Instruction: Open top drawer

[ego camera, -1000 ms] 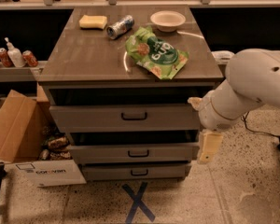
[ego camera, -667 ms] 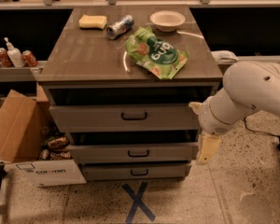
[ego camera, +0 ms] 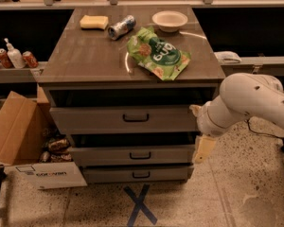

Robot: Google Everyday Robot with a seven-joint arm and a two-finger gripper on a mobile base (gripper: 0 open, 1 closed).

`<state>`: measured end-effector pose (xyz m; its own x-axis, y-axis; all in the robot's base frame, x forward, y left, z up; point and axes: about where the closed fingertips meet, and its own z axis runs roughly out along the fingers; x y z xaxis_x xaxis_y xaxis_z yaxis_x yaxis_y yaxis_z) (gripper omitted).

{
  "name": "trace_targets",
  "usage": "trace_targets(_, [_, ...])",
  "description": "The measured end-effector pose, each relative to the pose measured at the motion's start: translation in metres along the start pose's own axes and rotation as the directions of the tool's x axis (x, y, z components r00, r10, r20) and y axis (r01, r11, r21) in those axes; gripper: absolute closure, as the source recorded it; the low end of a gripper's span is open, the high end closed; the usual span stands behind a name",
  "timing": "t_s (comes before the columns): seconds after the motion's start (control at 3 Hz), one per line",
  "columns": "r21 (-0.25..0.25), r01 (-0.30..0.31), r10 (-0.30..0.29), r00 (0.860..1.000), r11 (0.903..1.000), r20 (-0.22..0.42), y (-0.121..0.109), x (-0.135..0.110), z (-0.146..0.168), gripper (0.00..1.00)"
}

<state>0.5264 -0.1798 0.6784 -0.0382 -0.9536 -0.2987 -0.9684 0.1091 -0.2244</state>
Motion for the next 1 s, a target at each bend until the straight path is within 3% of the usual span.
trace_targets(0.67, [0.088, 0.046, -0.047, 0.999, 0.995, 0.006, -0.042, -0.024, -0.015, 0.0])
trace_targets(1.0, [0.071, 0.063, -0.064, 0.998, 0.9954, 0.014, -0.057, -0.026, 0.004, 0.0])
